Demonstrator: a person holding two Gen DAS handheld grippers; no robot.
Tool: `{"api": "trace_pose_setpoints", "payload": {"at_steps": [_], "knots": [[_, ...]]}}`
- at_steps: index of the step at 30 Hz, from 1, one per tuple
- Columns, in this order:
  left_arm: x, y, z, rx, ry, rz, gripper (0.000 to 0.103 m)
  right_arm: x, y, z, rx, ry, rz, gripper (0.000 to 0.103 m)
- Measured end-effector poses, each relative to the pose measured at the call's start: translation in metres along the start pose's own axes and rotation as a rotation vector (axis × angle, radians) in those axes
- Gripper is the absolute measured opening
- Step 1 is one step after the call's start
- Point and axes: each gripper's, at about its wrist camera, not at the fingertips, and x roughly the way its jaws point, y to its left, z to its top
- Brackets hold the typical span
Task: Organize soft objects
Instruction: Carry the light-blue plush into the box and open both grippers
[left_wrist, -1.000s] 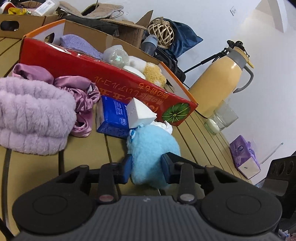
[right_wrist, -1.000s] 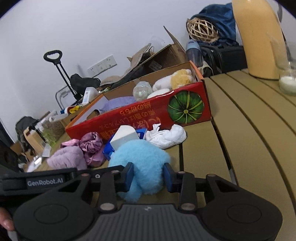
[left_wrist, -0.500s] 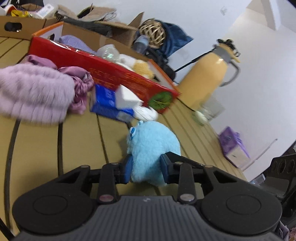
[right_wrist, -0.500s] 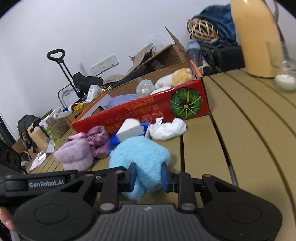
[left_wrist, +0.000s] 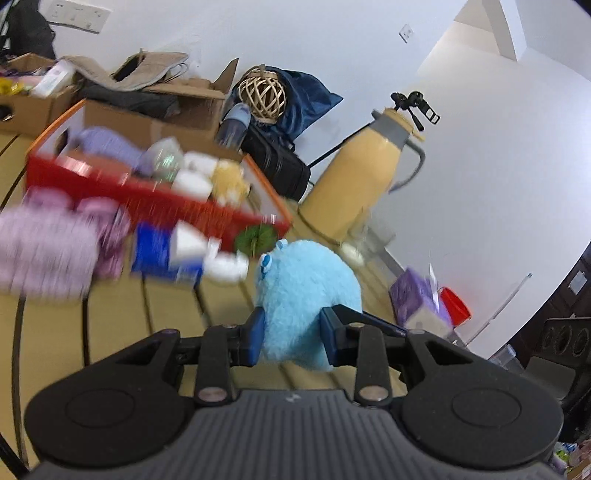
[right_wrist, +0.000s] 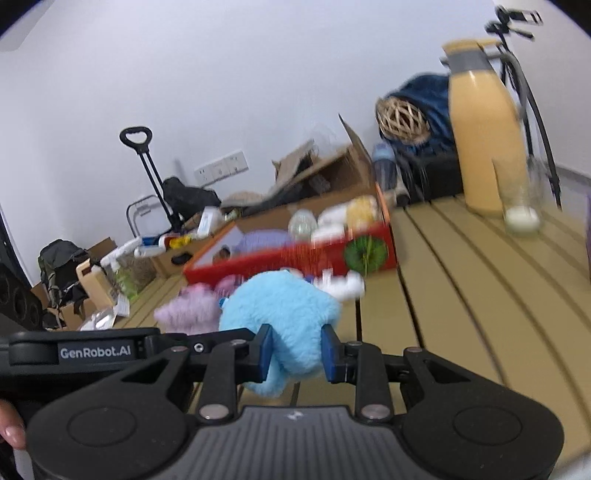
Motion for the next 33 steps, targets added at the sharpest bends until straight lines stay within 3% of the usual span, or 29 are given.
{"api": "trace_pose_setpoints", "payload": {"at_steps": [6,10,16,18,20,24,30,33], "knots": [[0.063,0.023,0.092,0.016,0.037,0.016,0.032,0.077,-0.026,0.078,0.021,0.02,0.024,0.027],[0.113,0.048,0.128,-0.015,0.084,0.052,0.032,0.141,-0.043,0.107,0.033,0.071,-0.015,0.026],[0.17,0.073,0.136,-0.034,0.182,0.096,0.033,0.196,-0.056,0.115,-0.009,0.132,-0.112,0.026],[0.177,0.079,0.131,-0.038,0.195,0.122,0.039,0.198,-0.054,0.114,-0.055,0.16,-0.127,0.026],[0.176,0.083,0.128,-0.042,0.183,0.116,0.05,0.19,-0.051,0.115,-0.084,0.144,-0.138,0.028],[0.156,0.08,0.135,-0.048,0.142,0.134,0.053,0.163,-0.044,0.124,-0.109,0.077,-0.15,0.032],[0.086,0.047,0.141,0.028,0.063,0.163,0.062,0.116,-0.024,0.139,-0.154,0.049,-0.144,0.038],[0.033,0.031,0.13,0.082,0.004,0.197,0.067,0.083,-0.012,0.142,-0.185,0.026,-0.136,0.046]]}}
